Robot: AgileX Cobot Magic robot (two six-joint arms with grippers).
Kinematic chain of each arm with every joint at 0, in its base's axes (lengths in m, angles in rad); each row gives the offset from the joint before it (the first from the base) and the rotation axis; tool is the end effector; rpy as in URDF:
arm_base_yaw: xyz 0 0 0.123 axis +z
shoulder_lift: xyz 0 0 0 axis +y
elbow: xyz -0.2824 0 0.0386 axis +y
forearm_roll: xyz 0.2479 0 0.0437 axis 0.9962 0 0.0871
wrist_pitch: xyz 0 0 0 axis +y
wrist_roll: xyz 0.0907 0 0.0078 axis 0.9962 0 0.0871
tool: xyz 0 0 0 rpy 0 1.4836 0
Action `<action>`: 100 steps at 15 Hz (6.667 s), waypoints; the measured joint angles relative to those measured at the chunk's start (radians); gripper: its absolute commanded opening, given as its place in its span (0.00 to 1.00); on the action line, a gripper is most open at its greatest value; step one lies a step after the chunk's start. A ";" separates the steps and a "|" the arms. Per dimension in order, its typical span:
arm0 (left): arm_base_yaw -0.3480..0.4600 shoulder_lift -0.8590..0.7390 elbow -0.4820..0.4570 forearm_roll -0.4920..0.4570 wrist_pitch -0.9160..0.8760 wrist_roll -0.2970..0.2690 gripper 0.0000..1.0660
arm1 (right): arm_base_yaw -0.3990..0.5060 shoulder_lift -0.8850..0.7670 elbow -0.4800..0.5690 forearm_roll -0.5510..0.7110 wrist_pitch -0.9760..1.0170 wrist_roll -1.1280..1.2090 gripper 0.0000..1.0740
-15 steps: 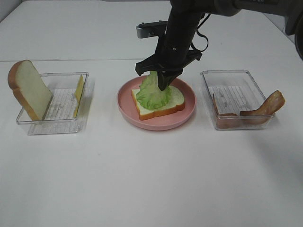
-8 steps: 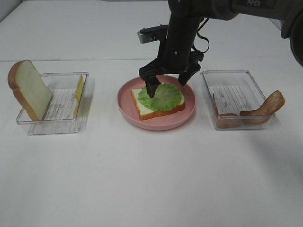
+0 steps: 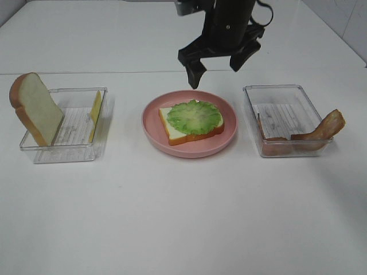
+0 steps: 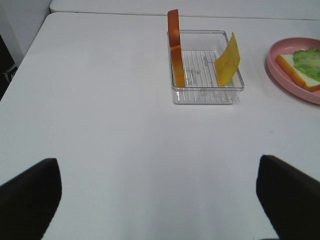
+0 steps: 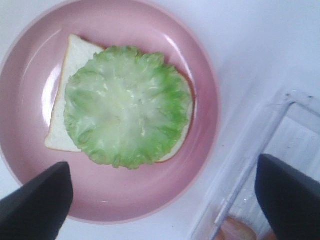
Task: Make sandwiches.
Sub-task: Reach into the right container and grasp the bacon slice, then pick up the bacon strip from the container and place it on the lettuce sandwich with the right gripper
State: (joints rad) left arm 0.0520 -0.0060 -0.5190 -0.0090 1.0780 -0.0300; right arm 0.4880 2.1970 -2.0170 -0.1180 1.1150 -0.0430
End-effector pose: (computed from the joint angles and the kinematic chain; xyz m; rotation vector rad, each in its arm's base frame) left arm -0.0087 -0.0012 0.2810 -0.0828 2.0349 0.0031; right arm 0.4292 0.2169 0.2432 -0.7681 2.6535 -0.0439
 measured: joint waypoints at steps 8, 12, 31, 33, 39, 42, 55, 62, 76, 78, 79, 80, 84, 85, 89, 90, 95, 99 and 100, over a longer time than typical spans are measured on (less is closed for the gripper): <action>0.000 0.000 0.000 0.000 0.000 0.000 0.94 | -0.086 -0.177 0.000 -0.107 0.098 0.035 0.90; 0.000 0.000 0.000 0.000 0.000 0.000 0.94 | -0.205 -0.244 0.000 -0.107 0.098 0.035 0.90; 0.000 0.000 0.000 0.000 0.000 0.000 0.94 | -0.498 -0.439 0.528 0.052 0.067 0.037 0.90; 0.000 0.000 0.000 0.000 0.000 0.000 0.94 | -0.498 -0.439 0.576 0.052 0.024 0.037 0.90; 0.000 0.000 0.000 0.000 0.000 0.000 0.94 | -0.509 -0.364 0.602 0.085 -0.039 0.029 0.90; 0.000 0.000 0.000 0.000 0.000 0.000 0.94 | -0.555 -0.344 0.602 0.191 -0.059 -0.029 0.90; 0.000 0.000 0.000 0.000 0.000 0.000 0.94 | -0.567 -0.193 0.602 0.270 -0.131 -0.078 0.87; 0.000 0.000 0.000 0.000 0.000 0.000 0.94 | -0.567 -0.193 0.602 0.293 -0.146 -0.079 0.35; 0.000 0.000 0.000 0.000 0.000 0.000 0.94 | -0.566 -0.241 0.596 0.306 -0.132 -0.078 0.00; 0.000 0.000 0.000 0.000 0.000 0.000 0.94 | -0.566 -0.272 0.578 0.328 -0.112 -0.078 0.00; 0.000 0.000 0.000 0.000 0.000 0.000 0.94 | -0.566 -0.294 0.563 0.349 -0.106 -0.079 0.00; 0.000 0.000 0.000 0.000 0.000 0.000 0.94 | -0.566 -0.305 0.557 0.357 -0.102 -0.080 0.00; 0.000 0.000 0.000 0.000 0.000 0.000 0.94 | -0.551 -0.360 0.477 0.453 -0.056 -0.116 0.00; 0.000 0.000 0.000 0.000 0.000 0.000 0.94 | -0.524 -0.363 0.456 0.458 -0.054 -0.123 0.00; 0.000 0.000 0.000 0.000 0.000 0.000 0.94 | -0.338 -0.363 0.412 0.474 -0.064 -0.124 0.00; 0.000 0.000 0.000 0.000 0.000 0.000 0.94 | -0.299 -0.363 0.412 0.475 -0.072 -0.124 0.00; 0.000 0.000 0.000 0.000 0.000 0.000 0.94 | -0.142 -0.339 0.410 0.476 -0.135 -0.118 0.00; 0.000 0.000 0.000 0.000 0.000 0.000 0.94 | -0.067 -0.274 0.404 0.498 -0.185 -0.112 0.00; 0.000 0.000 0.000 0.000 0.000 0.000 0.94 | -0.061 -0.267 0.404 0.505 -0.193 -0.112 0.00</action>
State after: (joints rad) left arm 0.0520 -0.0060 -0.5190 -0.0090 1.0780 -0.0300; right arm 0.4270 1.9300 -1.6130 0.3870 0.9220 -0.1550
